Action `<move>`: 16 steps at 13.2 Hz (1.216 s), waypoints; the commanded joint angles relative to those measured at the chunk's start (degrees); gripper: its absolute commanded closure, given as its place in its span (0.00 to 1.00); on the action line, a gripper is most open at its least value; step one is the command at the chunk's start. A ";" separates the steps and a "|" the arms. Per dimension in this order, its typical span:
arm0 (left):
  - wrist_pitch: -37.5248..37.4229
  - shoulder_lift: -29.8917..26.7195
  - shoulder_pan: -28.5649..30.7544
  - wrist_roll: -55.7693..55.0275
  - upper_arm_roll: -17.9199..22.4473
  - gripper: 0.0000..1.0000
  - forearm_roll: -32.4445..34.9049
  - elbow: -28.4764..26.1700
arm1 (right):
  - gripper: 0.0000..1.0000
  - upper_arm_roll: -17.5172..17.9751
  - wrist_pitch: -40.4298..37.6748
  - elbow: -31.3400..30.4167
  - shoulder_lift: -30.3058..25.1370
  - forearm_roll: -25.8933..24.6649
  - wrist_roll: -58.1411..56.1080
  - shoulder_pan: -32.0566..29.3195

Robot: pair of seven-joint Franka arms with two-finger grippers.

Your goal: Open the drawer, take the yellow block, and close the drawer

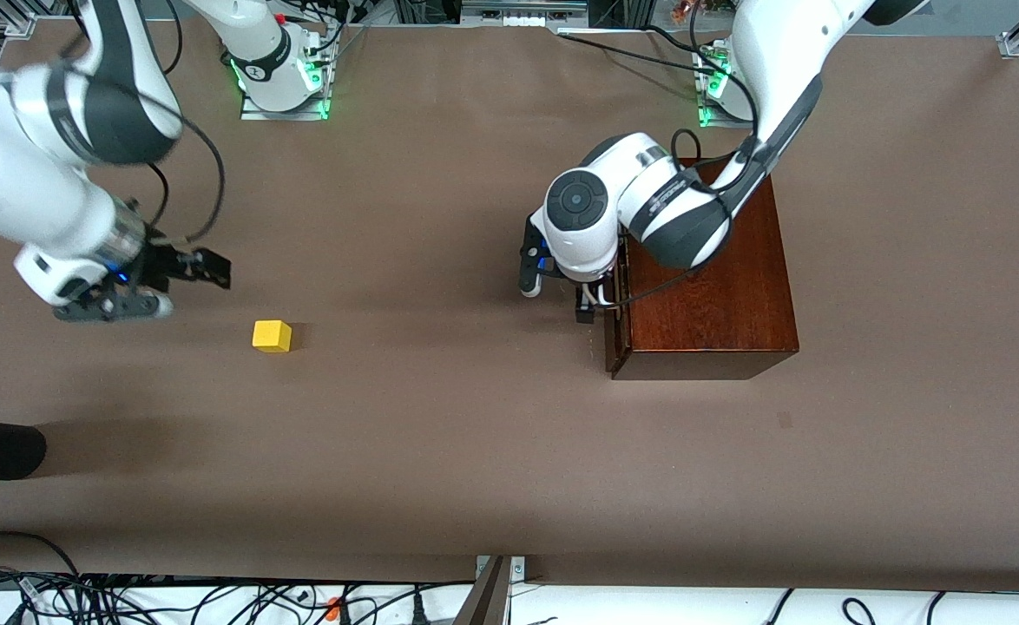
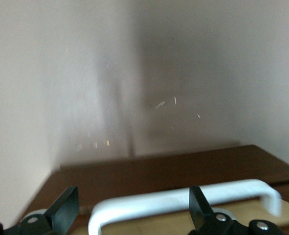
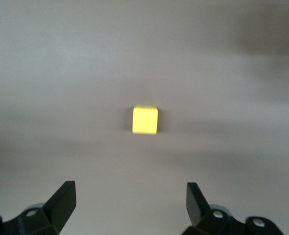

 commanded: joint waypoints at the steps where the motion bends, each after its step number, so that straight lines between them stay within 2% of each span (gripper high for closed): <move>1: -7.71 -7.44 0.33 -16.05 0.09 0.00 -3.69 1.45 | 0.00 0.62 -5.69 -0.41 -4.84 -0.12 -1.50 -0.81; 5: -19.57 -10.62 2.34 -32.61 0.36 0.00 -3.43 9.71 | 0.00 0.88 -8.16 5.04 -3.80 -0.91 -1.59 -0.46; 7: -21.27 -11.67 4.45 -37.11 0.36 0.00 -3.78 12.53 | 0.00 0.62 -8.25 5.49 -3.71 -1.87 -1.68 -0.55; 10: -23.29 -13.43 12.95 -37.56 0.18 0.00 -4.13 17.10 | 0.00 0.36 -10.78 7.67 -3.71 -1.87 -1.59 -0.72; 12: -19.80 -18.77 14.65 -38.17 5.68 0.00 -10.07 14.85 | 0.00 0.18 -13.25 10.40 -3.79 -1.79 -1.50 -0.81; 13: -16.56 -22.54 14.13 -38.44 11.55 0.00 -14.98 10.91 | 0.00 -0.78 -13.43 11.89 -3.62 -1.70 -1.76 -0.99; 14: -11.65 -27.45 13.08 -38.53 17.35 0.00 -19.03 4.61 | 0.00 -1.57 -13.61 12.25 -3.44 -1.79 -1.94 -0.90; 16: -4.77 -36.51 12.90 -38.27 23.10 0.00 -20.65 -8.23 | 0.00 -1.49 -15.19 12.35 -3.27 -1.79 -0.98 -0.81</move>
